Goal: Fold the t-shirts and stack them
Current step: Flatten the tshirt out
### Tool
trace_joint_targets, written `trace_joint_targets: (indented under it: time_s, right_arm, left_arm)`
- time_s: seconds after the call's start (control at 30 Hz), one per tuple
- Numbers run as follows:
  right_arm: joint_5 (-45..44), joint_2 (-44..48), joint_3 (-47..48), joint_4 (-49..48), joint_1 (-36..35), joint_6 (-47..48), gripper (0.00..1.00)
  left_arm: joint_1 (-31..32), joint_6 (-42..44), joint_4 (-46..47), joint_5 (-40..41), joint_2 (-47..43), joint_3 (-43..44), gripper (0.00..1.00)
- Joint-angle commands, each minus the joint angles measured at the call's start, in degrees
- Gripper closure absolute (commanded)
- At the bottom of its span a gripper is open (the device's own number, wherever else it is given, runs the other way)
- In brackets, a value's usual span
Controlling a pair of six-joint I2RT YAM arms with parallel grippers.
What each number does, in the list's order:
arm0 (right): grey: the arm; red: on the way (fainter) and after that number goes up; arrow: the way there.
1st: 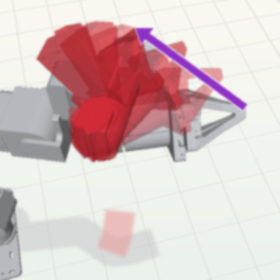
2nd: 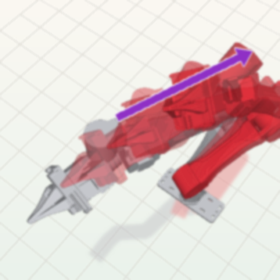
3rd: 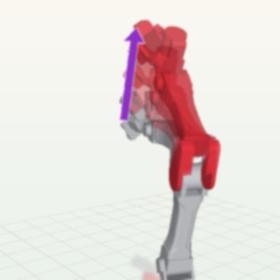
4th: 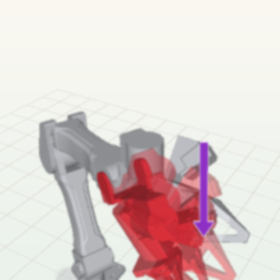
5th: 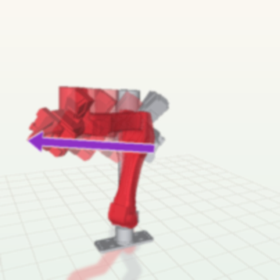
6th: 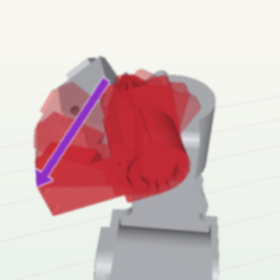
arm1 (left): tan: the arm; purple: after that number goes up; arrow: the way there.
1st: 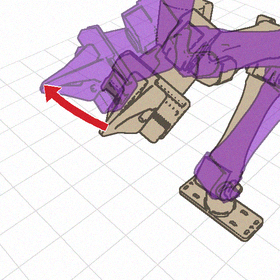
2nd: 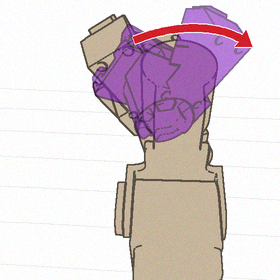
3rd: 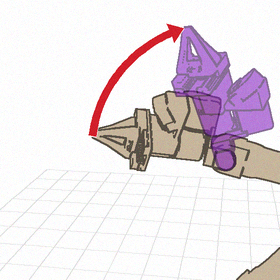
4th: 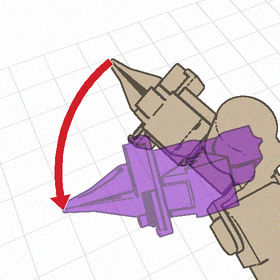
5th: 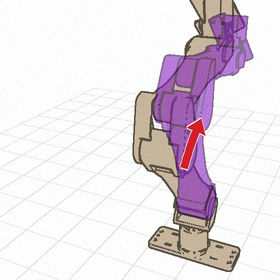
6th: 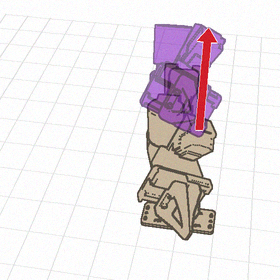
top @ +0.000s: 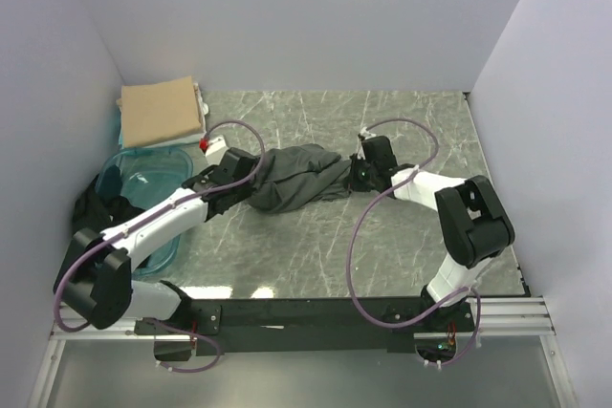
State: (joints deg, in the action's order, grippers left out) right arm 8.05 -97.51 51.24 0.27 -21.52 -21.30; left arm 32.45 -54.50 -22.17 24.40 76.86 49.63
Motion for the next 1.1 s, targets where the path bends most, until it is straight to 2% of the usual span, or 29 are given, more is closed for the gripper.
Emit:
trace_joint_targets:
  time_s: [0.0,0.27,0.4,0.67,0.9,1.0,1.07]
  right_arm:
    - [-0.23,4.59,4.13,-0.72,-0.37,1.52,1.00]
    - [-10.59,22.88,6.05,12.18,-1.51,5.21,1.00]
    - [-15.25,34.37,9.22,19.12,-2.91,7.32,1.00]
    - [-15.79,49.24,19.41,30.56,-4.50,8.73,1.00]
    - [-13.68,52.78,18.11,30.76,-4.50,8.56,1.00]
    - [-14.46,50.76,14.77,27.24,-4.32,8.38,1.00]
    - [-17.01,46.66,13.97,25.93,-4.24,7.77,1.00]
  left_arm:
    - [-0.28,0.71,-0.94,2.75,-4.61,3.54,0.99]
    - [-0.37,1.76,-1.12,3.63,-17.42,6.53,0.99]
    - [-0.28,1.94,-3.75,3.02,-22.87,11.44,0.99]
    - [-0.19,3.17,-0.34,-2.96,-33.34,16.55,0.99]
    - [-0.19,2.65,0.73,-0.68,-35.12,15.24,0.99]
    - [-0.19,1.42,0.12,2.56,-32.05,14.01,0.99]
    - [-0.28,0.02,-1.64,7.92,-27.93,14.09,0.99]
